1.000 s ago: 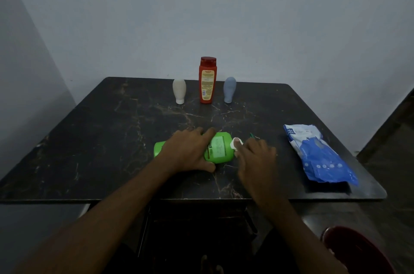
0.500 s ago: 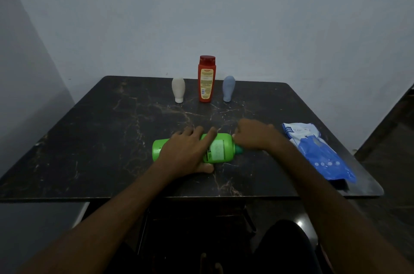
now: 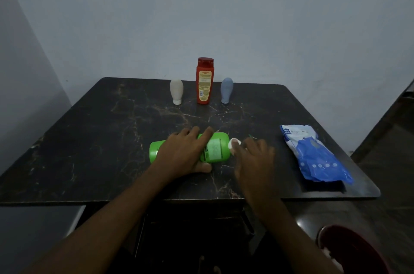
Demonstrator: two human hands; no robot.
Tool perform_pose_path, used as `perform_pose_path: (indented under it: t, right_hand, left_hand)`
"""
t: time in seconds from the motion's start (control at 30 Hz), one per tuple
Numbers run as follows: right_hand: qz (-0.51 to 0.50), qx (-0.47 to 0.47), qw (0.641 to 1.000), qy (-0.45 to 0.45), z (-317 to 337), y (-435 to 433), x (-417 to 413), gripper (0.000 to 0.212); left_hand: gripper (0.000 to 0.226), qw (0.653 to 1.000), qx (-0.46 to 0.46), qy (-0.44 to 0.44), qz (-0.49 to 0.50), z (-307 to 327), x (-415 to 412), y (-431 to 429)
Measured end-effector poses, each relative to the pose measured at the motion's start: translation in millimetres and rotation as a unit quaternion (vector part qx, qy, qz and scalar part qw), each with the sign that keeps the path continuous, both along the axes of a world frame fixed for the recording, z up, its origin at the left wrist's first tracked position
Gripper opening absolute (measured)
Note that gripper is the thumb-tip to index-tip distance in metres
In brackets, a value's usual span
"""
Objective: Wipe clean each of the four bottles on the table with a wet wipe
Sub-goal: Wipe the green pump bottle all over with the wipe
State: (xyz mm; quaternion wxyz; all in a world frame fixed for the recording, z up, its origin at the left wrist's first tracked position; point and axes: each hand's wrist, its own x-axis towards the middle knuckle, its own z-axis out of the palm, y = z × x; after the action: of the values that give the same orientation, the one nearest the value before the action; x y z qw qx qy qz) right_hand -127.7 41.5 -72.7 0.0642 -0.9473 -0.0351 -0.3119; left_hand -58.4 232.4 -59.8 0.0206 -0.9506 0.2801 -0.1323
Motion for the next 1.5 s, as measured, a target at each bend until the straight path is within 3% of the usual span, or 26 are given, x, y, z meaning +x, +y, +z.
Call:
perform_pose_path:
  t: [0.1, 0.2, 0.27, 0.4, 0.47, 0.53, 0.6, 0.7, 0.8, 0.87, 0.93, 1.0, 1.07, 1.13, 1.27, 1.3, 1.4, 1.5]
  right_hand:
    - [0.061, 0.188, 0.975, -0.103, -17.2, 5.6, -2.9, 0.019]
    - [0.040, 0.464, 0.881, -0.078, -11.9, 16.7, -6.3, 0.009]
    - [0.069, 0.589, 0.803, -0.049, -12.8, 21.7, -3.2, 0.013]
    - [0.160, 0.719, 0.676, -0.034, -14.2, 13.6, 10.1, 0.023]
    - [0.215, 0.784, 0.582, 0.035, -16.7, 4.9, 18.3, 0.013]
    - [0.278, 0.821, 0.490, 0.096, -17.3, -4.3, 27.7, 0.026]
    - [0.325, 0.813, 0.461, 0.143, -14.0, -10.1, 36.9, 0.040]
    - [0.383, 0.775, 0.467, 0.187, -4.8, -16.5, 48.4, 0.044]
    - [0.409, 0.727, 0.503, 0.226, 7.9, -19.4, 54.6, 0.026]
    - [0.406, 0.720, 0.508, 0.243, 10.4, -19.1, 53.6, 0.035]
    - [0.390, 0.735, 0.508, 0.224, 5.9, -19.4, 48.0, 0.043]
    - [0.373, 0.748, 0.511, 0.200, -3.7, -17.9, 37.6, 0.036]
    - [0.350, 0.728, 0.561, 0.180, -9.1, -15.0, 24.0, 0.015]
    - [0.330, 0.698, 0.616, 0.158, -7.2, -13.8, 12.9, 0.014]
    - [0.297, 0.718, 0.619, 0.113, 27.7, -20.5, -1.3, 0.024]
    - [0.301, 0.703, 0.636, 0.106, 38.7, -20.7, -3.0, 0.025]
    - [0.326, 0.631, 0.701, 0.065, 69.9, -15.8, -8.9, 0.019]
    - [0.352, 0.492, 0.795, 0.034, 88.2, -12.4, -11.9, 0.015]
  left_hand:
    - [0.104, 1.000, -0.011, -0.003, 0.015, 3.9, -1.8, -0.4]
    - [0.101, 0.998, -0.062, -0.017, 0.027, 7.8, -3.1, 3.8]
    - [0.099, 0.996, -0.087, -0.033, 0.018, 8.0, -5.0, 6.4]
    - [0.101, 0.995, -0.085, -0.048, -0.007, 4.5, -5.4, 11.6]
    - [0.100, 0.993, -0.108, -0.043, -0.016, 6.3, -4.8, 14.5]
    - [0.100, 0.991, -0.128, -0.035, -0.029, 7.3, -5.4, 17.6]
    - [0.100, 0.989, -0.136, -0.031, -0.040, 6.2, -6.2, 20.2]
    - [0.100, 0.990, -0.125, -0.034, -0.054, 3.6, -7.6, 21.9]
    - [0.101, 0.992, -0.097, -0.044, -0.069, 2.1, -8.3, 22.7]
    - [0.100, 0.992, -0.094, -0.046, -0.072, 2.4, -8.6, 23.6]
    - [0.097, 0.991, -0.099, -0.058, -0.075, 3.3, -8.6, 24.4]
    - [0.091, 0.986, -0.133, -0.069, -0.075, 4.5, -8.4, 26.7]
    - [0.082, 0.975, -0.206, -0.068, -0.054, 7.1, -7.8, 31.1]
    - [0.075, 0.965, -0.249, -0.080, -0.030, 8.0, -7.3, 35.9]
    - [0.071, 0.954, -0.261, -0.142, -0.029, 0.1, -7.7, 39.8]
    - [0.071, 0.952, -0.267, -0.151, -0.027, -1.8, -7.6, 40.1]
    - [0.069, 0.944, -0.288, -0.162, -0.024, -4.9, -8.2, 41.4]
    - [0.068, 0.939, -0.297, -0.169, -0.026, -5.3, -10.7, 42.7]
